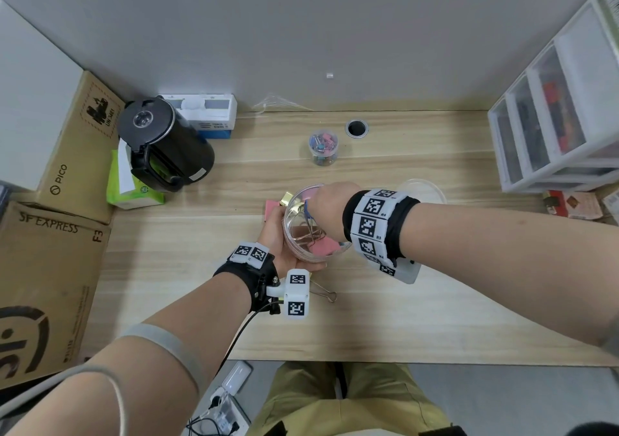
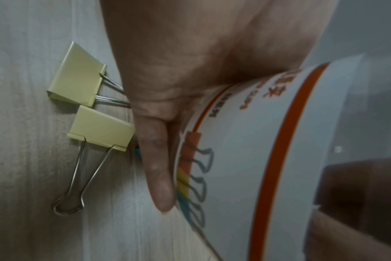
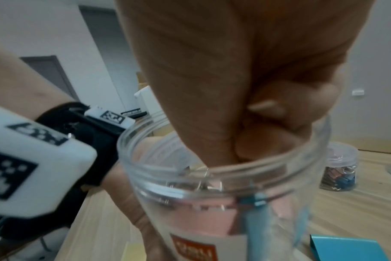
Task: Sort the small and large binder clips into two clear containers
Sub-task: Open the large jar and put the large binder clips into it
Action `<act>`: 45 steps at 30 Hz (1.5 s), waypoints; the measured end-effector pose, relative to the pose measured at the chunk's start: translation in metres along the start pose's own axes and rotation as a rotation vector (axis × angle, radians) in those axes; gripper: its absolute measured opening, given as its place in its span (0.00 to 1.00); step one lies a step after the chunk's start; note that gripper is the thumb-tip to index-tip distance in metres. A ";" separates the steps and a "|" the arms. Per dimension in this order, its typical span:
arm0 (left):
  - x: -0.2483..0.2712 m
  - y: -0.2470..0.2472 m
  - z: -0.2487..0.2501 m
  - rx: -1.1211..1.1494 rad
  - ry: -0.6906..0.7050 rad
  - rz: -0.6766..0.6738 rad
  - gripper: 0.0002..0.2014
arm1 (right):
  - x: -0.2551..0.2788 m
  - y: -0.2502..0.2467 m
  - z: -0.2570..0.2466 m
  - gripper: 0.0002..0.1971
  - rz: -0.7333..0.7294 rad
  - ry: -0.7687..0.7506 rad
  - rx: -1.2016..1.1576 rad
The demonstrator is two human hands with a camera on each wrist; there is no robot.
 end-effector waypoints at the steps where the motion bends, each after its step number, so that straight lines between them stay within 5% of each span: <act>1: -0.001 -0.001 0.000 -0.003 0.000 -0.011 0.43 | 0.003 0.000 -0.001 0.09 0.005 -0.015 0.025; 4: -0.003 -0.003 0.000 -0.005 0.001 -0.016 0.44 | 0.008 0.002 -0.003 0.02 0.008 -0.027 0.097; 11: -0.002 -0.005 0.000 0.001 0.011 -0.013 0.44 | 0.007 0.001 -0.005 0.11 0.072 -0.021 0.079; 18: -0.002 -0.021 0.003 0.026 0.030 0.014 0.42 | 0.021 -0.026 0.028 0.09 0.688 0.025 -0.222; 21: 0.000 -0.031 0.002 0.046 0.018 0.025 0.39 | 0.019 -0.019 0.060 0.09 0.788 0.143 -0.333; 25: 0.006 -0.042 0.000 0.066 0.037 0.023 0.33 | 0.002 0.021 0.098 0.07 0.630 0.294 -0.398; 29: 0.011 -0.061 -0.002 0.095 0.038 0.044 0.34 | -0.022 0.072 0.112 0.18 0.337 0.361 -0.373; 33: 0.017 -0.075 -0.002 0.135 0.049 0.062 0.34 | -0.041 0.098 0.109 0.33 0.288 0.414 -0.402; 36: 0.021 -0.084 -0.002 0.126 0.058 0.101 0.35 | -0.054 0.100 0.102 0.32 0.251 0.434 -0.311; 41: 0.017 -0.092 0.000 0.145 0.060 0.136 0.33 | -0.058 0.089 0.092 0.22 0.308 0.425 -0.354; 45: 0.013 -0.091 0.005 0.132 0.068 0.145 0.32 | -0.041 0.040 0.083 0.32 0.649 0.249 -0.623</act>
Point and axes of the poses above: each hand's wrist, its own x-axis away from the middle knuckle, its own y-axis out of the palm, z = x × y, the point moved 5 cm from there along -x, towards the middle knuckle, and after that the axes turned 11 degrees about -y, right-handed, at the moved point
